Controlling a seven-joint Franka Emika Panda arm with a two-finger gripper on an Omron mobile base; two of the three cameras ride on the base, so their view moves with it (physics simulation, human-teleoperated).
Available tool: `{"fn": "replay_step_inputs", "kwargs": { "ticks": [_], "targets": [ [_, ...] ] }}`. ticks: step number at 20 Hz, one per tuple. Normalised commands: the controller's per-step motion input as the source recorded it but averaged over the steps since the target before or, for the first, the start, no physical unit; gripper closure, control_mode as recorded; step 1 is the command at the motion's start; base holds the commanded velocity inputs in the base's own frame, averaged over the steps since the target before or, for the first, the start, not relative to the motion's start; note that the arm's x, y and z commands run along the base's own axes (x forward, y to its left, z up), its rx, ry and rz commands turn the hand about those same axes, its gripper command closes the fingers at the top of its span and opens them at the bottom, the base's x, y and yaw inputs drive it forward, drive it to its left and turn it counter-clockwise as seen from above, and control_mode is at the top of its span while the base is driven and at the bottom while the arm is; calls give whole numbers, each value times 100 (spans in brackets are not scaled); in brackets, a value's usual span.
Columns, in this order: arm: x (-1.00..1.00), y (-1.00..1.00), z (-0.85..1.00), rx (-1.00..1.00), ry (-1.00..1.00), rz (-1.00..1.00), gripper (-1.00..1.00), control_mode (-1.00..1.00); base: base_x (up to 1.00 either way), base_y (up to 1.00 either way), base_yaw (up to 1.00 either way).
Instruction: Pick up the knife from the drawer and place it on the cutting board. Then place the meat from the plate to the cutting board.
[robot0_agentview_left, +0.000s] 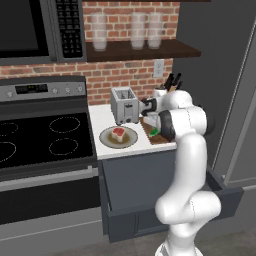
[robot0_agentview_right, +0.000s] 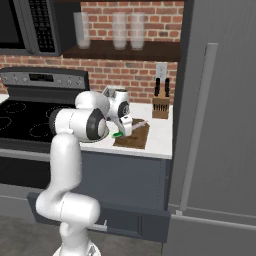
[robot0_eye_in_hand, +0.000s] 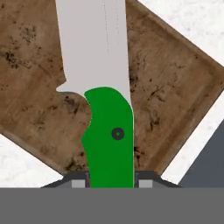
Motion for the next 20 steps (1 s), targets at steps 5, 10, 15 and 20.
{"fn": "replay_step_inputs", "kwargs": {
  "ticks": [5, 10, 15, 20],
  "targets": [
    [60, -4, -37, 0, 0, 0, 100, -100, 0, 0, 0],
    [16, -3, -10, 0, 0, 0, 100, -100, 0, 0, 0],
    [0, 0, -33, 0, 0, 0, -100, -100, 0, 0, 0],
    [-23, 0, -8, 0, 0, 0, -100, -100, 0, 0, 0]
  ]
}}
